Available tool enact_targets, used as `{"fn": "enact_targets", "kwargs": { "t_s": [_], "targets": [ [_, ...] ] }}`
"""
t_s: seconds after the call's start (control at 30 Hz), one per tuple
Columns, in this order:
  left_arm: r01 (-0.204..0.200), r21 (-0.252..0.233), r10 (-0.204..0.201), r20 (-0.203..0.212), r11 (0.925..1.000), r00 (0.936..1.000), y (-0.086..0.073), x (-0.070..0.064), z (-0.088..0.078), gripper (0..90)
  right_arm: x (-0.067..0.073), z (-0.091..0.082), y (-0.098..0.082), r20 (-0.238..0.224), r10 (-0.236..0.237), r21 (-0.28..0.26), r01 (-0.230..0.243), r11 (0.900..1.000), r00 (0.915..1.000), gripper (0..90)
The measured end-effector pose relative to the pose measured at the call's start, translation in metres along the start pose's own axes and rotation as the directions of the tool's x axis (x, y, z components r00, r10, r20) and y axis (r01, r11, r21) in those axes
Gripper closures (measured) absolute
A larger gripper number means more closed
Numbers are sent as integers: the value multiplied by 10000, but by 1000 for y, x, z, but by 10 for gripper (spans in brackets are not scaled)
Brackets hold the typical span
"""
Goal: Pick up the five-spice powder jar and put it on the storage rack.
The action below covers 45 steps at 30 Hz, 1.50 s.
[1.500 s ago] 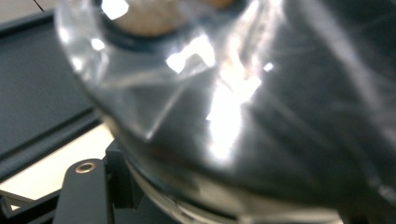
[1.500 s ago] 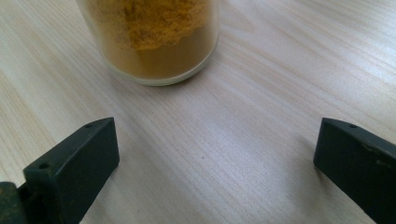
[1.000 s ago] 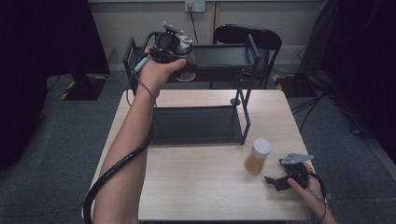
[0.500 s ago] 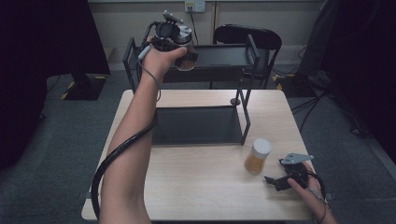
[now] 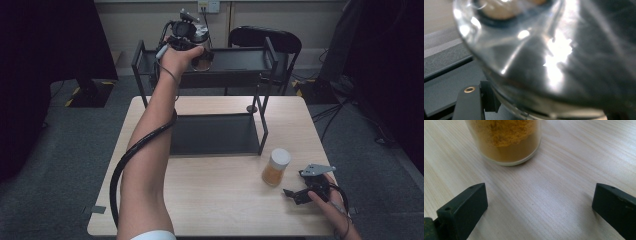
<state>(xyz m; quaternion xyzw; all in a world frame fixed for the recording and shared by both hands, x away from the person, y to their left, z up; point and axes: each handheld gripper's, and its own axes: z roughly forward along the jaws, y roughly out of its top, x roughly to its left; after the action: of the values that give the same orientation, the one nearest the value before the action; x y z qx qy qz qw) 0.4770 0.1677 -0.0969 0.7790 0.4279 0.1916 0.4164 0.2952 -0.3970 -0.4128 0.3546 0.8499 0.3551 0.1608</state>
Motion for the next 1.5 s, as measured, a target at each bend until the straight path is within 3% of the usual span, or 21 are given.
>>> {"fn": "enact_targets", "kwargs": {
  "t_s": [0.3, 0.43, 0.8, 0.9, 1.03, 1.23, 1.3, 1.5],
  "targets": [
    [96, 90, -94, -166, 9999, 9998, 0, 2, 6, 307, 0, 0, 0, 1, -2, -1, 2, 10000, 10000, 0],
    [-49, 183, 55, -328, 9998, 9994, 1, -1, 7, 307, 0, 0, 0, 0, -1, -1, 1, 10000, 10000, 0],
    [107, -149, -114, -492, 9998, 9987, -7, -6, 7, 305, 0, 0, 0, 2, -1, -1, 1, 10000, 10000, 0],
    [365, -309, -382, -576, 9989, 9976, -10, -7, 5, 252, 0, 0, 0, 2, -2, -1, 2, 10000, 10000, 0],
    [497, -446, -528, -697, 9978, 9962, -12, -12, 0, 117, 0, 0, 0, 3, -1, -1, 1, 10000, 10000, 0],
    [570, -596, -618, -826, 9966, 9947, -22, -20, -11, 56, 0, 0, 0, 1, 3, -1, -3, 10000, 10000, 0],
    [631, -825, -698, -808, 9946, 9943, -30, -24, -16, 52, 0, 0, 0, 2, 0, -2, 0, 10000, 10000, 0],
    [603, -871, -665, -694, 9944, 9954, -39, -30, -22, 41, 0, 0, 0, 8, -1, -9, 1, 10000, 10000, 0]
  ]
}}
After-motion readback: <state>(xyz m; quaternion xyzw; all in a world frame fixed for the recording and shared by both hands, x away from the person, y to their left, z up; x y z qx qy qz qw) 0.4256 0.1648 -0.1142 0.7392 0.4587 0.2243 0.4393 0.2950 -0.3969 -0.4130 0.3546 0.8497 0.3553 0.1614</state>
